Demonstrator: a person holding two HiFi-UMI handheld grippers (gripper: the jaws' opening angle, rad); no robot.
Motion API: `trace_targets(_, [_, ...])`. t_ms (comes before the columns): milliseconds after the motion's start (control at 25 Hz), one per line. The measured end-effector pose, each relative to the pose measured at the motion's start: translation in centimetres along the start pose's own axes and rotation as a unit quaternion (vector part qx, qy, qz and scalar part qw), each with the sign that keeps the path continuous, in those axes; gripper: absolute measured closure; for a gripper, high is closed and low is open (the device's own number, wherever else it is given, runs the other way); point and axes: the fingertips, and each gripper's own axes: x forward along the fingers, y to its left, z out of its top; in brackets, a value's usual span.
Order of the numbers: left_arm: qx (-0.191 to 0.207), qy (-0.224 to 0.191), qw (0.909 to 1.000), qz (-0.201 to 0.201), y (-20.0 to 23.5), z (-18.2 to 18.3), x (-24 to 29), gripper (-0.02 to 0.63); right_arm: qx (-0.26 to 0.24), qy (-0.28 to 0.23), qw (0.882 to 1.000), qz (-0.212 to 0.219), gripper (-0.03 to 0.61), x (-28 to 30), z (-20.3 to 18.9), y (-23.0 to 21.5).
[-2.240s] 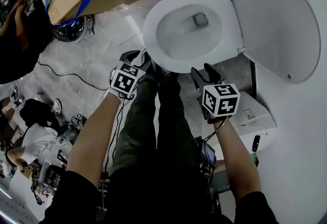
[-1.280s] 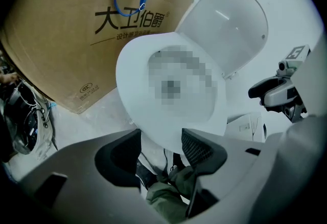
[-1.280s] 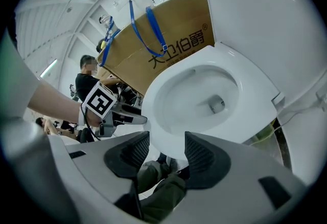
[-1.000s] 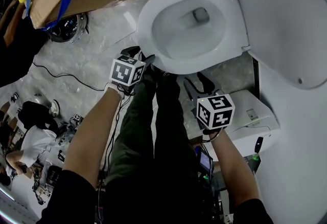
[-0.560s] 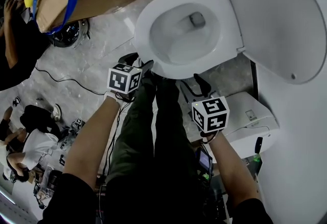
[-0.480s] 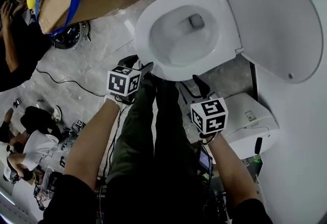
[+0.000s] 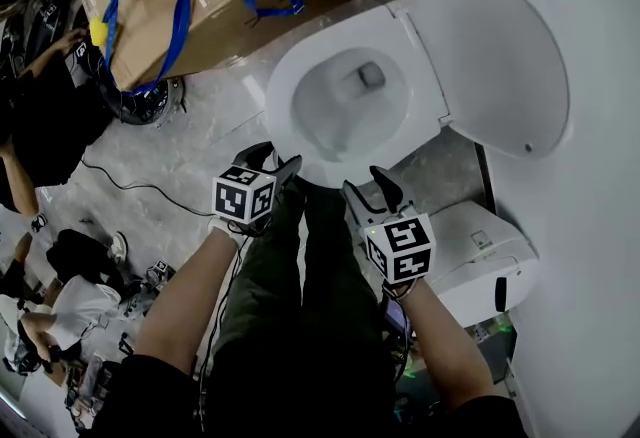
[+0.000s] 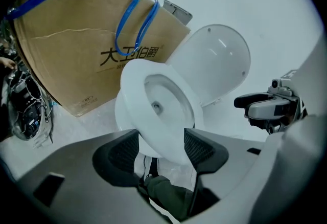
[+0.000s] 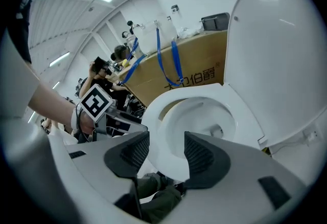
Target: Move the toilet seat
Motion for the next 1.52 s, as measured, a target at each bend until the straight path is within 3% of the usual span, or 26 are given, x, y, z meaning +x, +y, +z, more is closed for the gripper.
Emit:
trace_targets(280, [0.008,-0.028,0.9993,-0.024,-4.7,3.3,-3.9,0.347,-0.010,-0.039,0.999,-0.020,0.364,-4.5,3.7,0.8])
trace_targets(840, [0.068,-0.061,0.9923,-0.083,-15.4,10.0,-9.8,0.347,-0.050,-0.117,0.990,-0.064,0.364,-15.2,10.3,3.0])
trace_targets(1520, [0.160,-0.089,0.9727,-0.143,-26.3,18.5,-10.5,0.347,-0.052,-0.154,0.979,-0.124,0.364,-21.6,12.6,0.2])
